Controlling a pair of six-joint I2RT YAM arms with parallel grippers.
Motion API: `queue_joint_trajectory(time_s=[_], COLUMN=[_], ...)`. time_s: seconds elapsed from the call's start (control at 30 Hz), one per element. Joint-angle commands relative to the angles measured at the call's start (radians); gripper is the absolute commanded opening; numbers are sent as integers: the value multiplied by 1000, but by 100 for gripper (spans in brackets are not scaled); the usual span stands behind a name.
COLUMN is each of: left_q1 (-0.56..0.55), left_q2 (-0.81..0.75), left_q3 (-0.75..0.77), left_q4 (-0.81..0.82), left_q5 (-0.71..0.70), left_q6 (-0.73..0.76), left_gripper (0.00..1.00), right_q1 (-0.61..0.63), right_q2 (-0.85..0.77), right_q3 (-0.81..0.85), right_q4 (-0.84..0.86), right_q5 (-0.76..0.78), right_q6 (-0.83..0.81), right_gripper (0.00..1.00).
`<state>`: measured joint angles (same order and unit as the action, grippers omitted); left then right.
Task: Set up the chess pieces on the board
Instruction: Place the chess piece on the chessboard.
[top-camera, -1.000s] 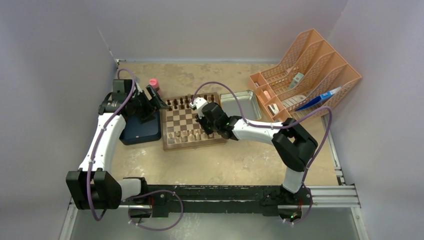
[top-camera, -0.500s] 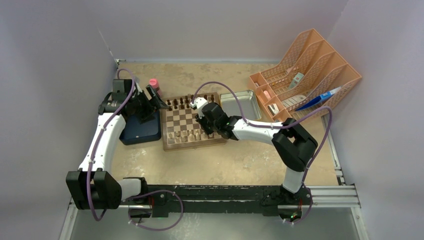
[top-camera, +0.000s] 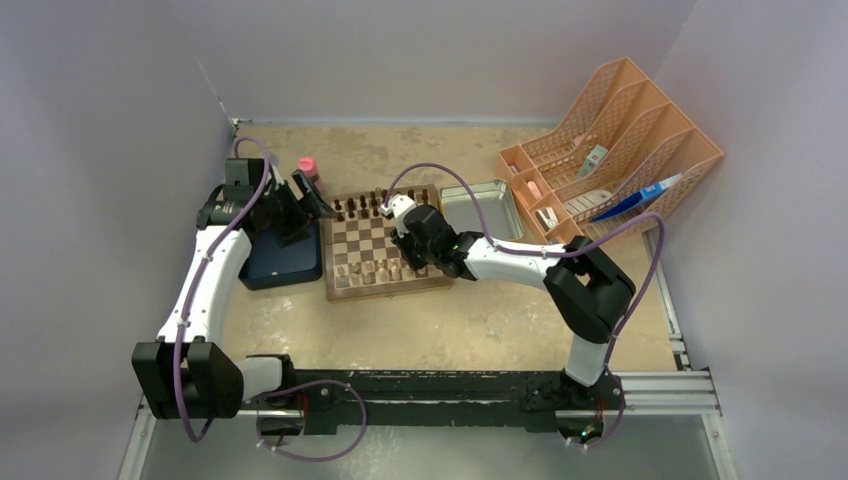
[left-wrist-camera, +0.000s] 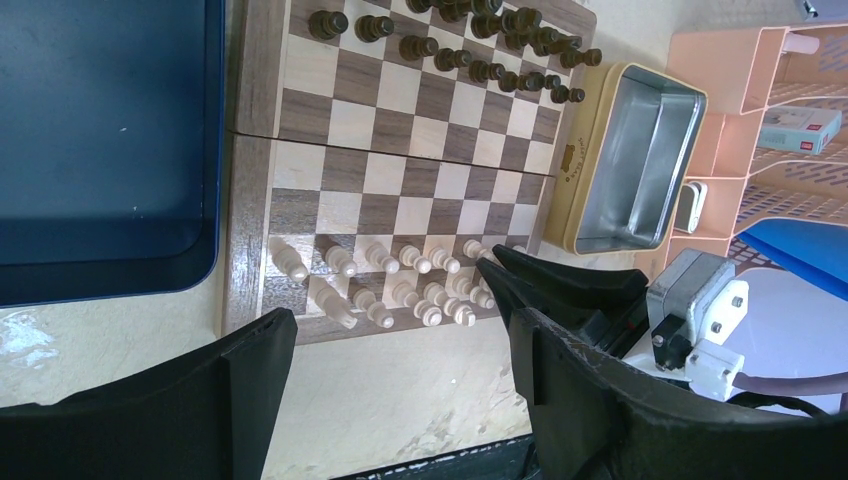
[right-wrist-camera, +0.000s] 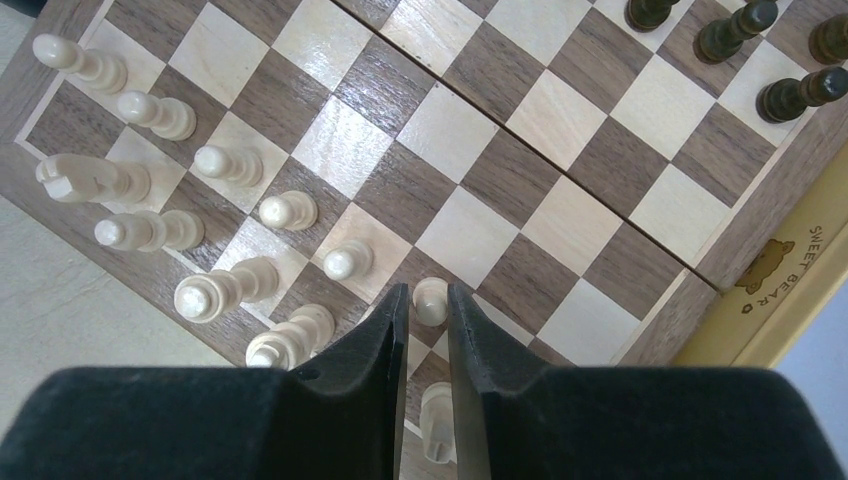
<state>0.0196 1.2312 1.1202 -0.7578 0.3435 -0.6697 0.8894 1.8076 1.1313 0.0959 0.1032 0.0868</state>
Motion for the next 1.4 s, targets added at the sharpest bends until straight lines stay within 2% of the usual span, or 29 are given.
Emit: queue_joint_trajectory(time_s=[0.0, 0.7, 0.97, 1.2, 1.37], left_q1=[6, 6, 6, 8, 56], left_q2=[-8, -9, -6, 39, 153], left_q3=[41, 51, 48, 75, 162], left_q4=[11, 9, -8, -101, -250], left_q5=[-5, -32, -102, -331, -436], left_q6=[8, 20, -2, -208, -428], left_gripper=[78, 78, 77, 74, 59], right_q1=[3, 3, 3, 3, 3], right_q2=[-7, -2, 10, -39, -109], right_q3=[43, 78, 233, 320, 405], right_q4=[-7, -48, -188, -265, -309], right_q5=[-24, -18, -7, 19, 31], right_q6=[30, 45, 71, 112, 167], right_gripper=[23, 23, 32, 36, 36])
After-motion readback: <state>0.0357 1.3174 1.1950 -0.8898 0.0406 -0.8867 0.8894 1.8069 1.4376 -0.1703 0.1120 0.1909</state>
